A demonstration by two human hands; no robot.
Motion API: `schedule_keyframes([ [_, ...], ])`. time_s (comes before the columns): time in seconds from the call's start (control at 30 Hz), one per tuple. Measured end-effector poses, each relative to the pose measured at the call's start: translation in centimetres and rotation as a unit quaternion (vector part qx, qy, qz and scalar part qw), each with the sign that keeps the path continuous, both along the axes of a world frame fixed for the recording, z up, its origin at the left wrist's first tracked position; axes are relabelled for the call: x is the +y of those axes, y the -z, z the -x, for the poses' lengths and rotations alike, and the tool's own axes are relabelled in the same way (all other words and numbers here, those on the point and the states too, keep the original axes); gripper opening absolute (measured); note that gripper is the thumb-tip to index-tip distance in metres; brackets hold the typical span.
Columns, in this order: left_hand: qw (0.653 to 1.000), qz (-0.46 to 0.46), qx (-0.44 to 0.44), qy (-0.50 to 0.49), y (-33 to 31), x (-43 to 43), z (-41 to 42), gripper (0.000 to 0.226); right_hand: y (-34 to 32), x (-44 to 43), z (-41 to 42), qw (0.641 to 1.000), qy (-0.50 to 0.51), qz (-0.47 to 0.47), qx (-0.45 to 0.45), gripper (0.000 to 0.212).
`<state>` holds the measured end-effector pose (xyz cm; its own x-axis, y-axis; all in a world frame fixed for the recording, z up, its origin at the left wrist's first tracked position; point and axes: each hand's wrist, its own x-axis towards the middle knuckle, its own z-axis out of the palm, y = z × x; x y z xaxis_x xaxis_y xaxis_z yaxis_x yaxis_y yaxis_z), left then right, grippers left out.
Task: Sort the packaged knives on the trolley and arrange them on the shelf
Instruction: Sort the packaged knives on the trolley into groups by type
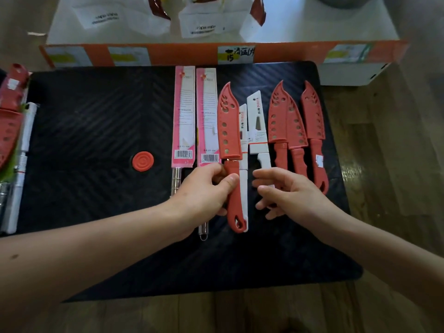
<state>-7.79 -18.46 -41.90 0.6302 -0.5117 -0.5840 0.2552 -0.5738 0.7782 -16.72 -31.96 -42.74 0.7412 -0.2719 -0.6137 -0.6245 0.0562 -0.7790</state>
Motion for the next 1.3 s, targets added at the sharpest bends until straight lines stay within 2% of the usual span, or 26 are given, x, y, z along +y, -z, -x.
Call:
schedule_keyframes([
  [0.13,1.000,0.018,0.011,0.001,-0.2,-1.2,0.2,0.014,-0.3,-1.0,0.6,0.999,0.013,0.017,-0.027,0.021],
  [0.3,0.998,0.044,0.050,0.002,-0.3,-3.6,1.1,0.013,-1.4,-3.1,1.4,0.993,0.075,0.052,-0.074,0.024],
  [0.5,0.995,0.050,0.080,0.030,0.0,-6.6,1.6,0.016,-1.8,-5.4,2.6,0.987,0.128,0.061,-0.082,0.022],
  [0.87,0.995,0.033,0.008,0.091,1.0,-9.2,2.3,0.020,-1.2,-6.5,3.1,0.985,0.142,0.048,-0.079,0.021],
  [1.0,0.990,0.016,-0.055,0.129,0.4,-8.2,2.0,0.030,-1.1,-6.1,3.0,0.989,0.119,0.051,-0.069,0.020],
  [1.13,0.984,0.017,-0.103,0.148,0.1,-6.8,1.3,0.031,-1.1,-5.3,2.4,0.990,0.098,0.065,-0.073,0.020],
  [1.3,0.968,0.032,-0.172,0.179,-1.0,-2.9,-0.6,0.028,-1.2,-3.4,1.1,0.988,0.017,0.119,-0.097,0.016],
])
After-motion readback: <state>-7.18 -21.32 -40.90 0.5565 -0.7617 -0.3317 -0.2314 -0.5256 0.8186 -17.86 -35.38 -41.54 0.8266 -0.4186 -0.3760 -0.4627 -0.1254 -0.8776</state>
